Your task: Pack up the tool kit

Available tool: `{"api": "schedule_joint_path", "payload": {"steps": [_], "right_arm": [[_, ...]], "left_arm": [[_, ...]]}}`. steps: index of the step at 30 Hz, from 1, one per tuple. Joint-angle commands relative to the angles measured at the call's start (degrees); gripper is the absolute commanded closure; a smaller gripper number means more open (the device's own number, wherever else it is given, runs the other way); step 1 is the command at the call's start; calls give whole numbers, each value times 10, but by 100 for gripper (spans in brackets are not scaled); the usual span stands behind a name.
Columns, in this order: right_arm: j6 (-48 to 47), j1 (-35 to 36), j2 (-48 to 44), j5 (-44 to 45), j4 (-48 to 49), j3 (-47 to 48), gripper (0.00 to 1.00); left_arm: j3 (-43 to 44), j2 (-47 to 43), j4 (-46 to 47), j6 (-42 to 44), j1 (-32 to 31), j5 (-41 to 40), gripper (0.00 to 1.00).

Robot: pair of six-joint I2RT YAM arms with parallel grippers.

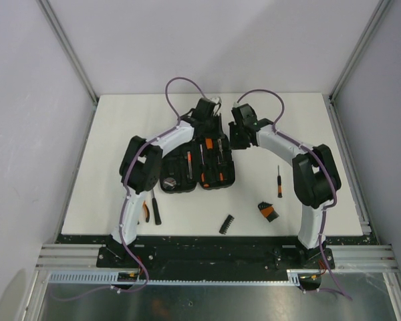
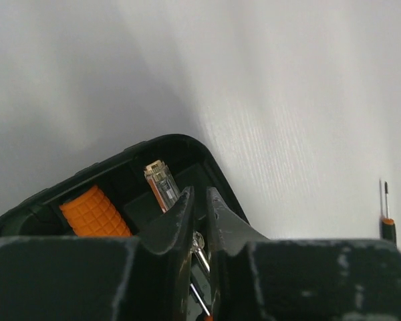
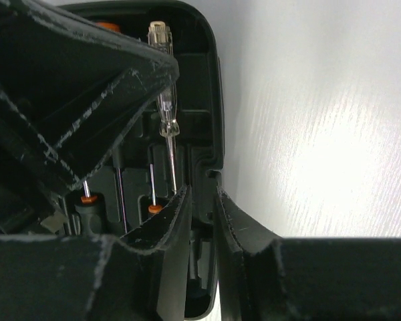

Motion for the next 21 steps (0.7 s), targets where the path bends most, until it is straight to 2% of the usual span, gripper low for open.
{"api": "schedule_joint_path", "payload": {"steps": [1, 7, 21], "right_arm": [[5, 7, -30, -1, 22, -20, 76], [5, 11, -27, -17, 24, -30, 77], [2, 13, -8, -36, 27, -30, 77]], "left_arm": [[26, 8, 7, 8, -4, -61, 86], [14, 13, 8, 12, -5, -86, 91], [30, 50, 3, 23, -12, -91, 78]]}}
